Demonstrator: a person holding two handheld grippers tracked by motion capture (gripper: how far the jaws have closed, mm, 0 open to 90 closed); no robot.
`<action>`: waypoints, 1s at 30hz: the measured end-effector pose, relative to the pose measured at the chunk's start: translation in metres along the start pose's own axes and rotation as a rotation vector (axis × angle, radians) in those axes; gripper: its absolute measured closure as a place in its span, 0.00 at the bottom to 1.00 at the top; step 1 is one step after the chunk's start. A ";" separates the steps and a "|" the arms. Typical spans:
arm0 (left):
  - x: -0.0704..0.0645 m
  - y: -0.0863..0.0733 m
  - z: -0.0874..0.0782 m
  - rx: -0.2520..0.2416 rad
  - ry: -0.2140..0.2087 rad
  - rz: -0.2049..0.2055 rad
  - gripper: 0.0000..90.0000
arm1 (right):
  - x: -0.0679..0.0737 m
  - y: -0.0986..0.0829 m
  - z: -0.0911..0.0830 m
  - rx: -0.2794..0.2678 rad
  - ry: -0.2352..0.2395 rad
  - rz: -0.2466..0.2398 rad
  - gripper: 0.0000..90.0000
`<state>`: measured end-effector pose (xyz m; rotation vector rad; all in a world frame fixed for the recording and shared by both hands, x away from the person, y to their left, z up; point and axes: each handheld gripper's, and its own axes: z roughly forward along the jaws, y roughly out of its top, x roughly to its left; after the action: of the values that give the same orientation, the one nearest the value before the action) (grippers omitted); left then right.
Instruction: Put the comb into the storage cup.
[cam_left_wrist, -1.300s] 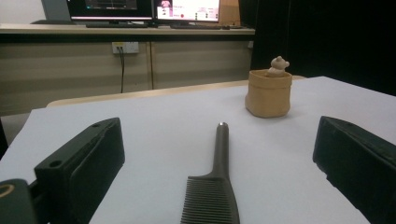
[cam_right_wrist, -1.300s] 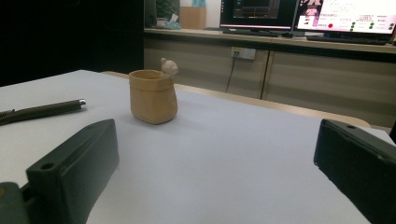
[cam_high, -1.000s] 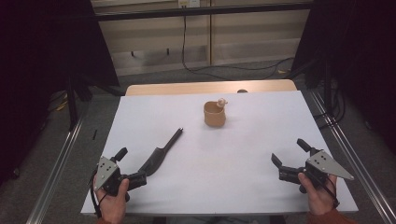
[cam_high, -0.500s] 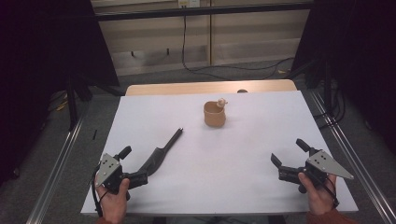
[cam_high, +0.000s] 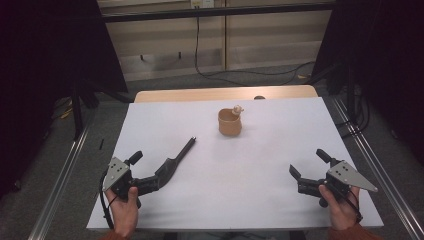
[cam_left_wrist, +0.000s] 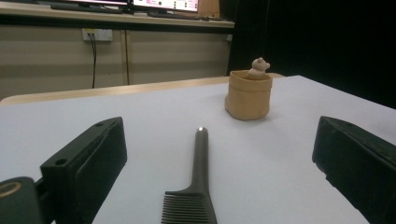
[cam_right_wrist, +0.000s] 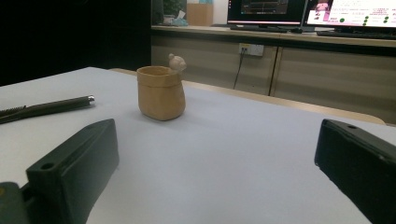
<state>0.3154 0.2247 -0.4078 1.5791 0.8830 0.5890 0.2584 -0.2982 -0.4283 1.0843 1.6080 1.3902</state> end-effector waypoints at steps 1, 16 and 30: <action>-0.002 0.000 0.002 -0.007 0.001 0.008 0.04 | 0.000 0.000 0.000 0.002 0.002 -0.003 0.00; 0.000 0.010 0.014 -0.050 -0.026 0.024 0.03 | 0.001 0.000 0.000 0.004 0.001 -0.013 0.00; 0.007 0.027 0.032 -0.060 -0.029 0.033 0.01 | 0.001 0.000 0.000 0.003 0.006 -0.011 0.00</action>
<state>0.3507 0.2098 -0.3882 1.5469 0.8120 0.6085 0.2578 -0.2969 -0.4286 1.0727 1.6184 1.3853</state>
